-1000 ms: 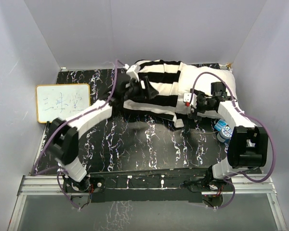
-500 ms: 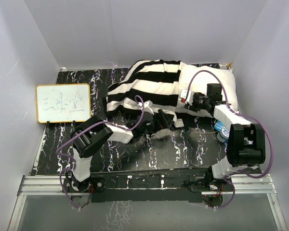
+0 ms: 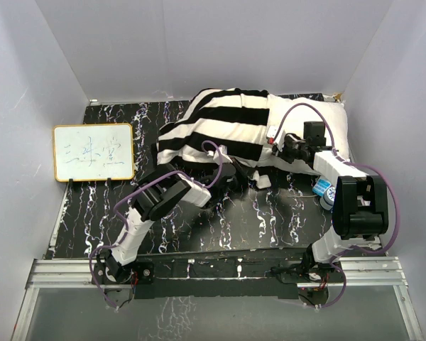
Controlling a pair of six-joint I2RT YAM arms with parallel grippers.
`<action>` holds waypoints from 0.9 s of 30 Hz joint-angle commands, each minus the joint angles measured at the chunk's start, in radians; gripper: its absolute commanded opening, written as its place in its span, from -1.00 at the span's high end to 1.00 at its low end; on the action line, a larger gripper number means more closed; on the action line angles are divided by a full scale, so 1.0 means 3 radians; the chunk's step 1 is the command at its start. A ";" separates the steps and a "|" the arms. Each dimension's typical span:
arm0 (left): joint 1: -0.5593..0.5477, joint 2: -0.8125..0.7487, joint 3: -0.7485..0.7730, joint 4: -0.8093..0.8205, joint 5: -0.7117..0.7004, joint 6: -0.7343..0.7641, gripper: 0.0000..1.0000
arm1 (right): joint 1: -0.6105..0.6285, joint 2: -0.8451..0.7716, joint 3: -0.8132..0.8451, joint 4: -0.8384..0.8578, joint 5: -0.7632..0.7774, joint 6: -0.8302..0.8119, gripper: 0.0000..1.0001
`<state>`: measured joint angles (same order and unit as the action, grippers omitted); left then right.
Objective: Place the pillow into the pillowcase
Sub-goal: Stuff the pillow into the pillowcase.
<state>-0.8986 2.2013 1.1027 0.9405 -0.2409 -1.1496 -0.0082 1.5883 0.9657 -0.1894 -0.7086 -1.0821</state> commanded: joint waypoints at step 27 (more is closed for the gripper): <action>0.0364 -0.0931 -0.0438 -0.0110 0.2376 -0.0252 1.00 | 0.1064 0.0292 0.0055 0.1261 -0.0355 0.2911 0.84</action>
<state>-0.7444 2.0399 0.8970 0.9203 0.3309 -1.3014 0.2333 1.7882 0.9890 0.1848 -0.8120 -0.1604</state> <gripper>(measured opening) 0.037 0.097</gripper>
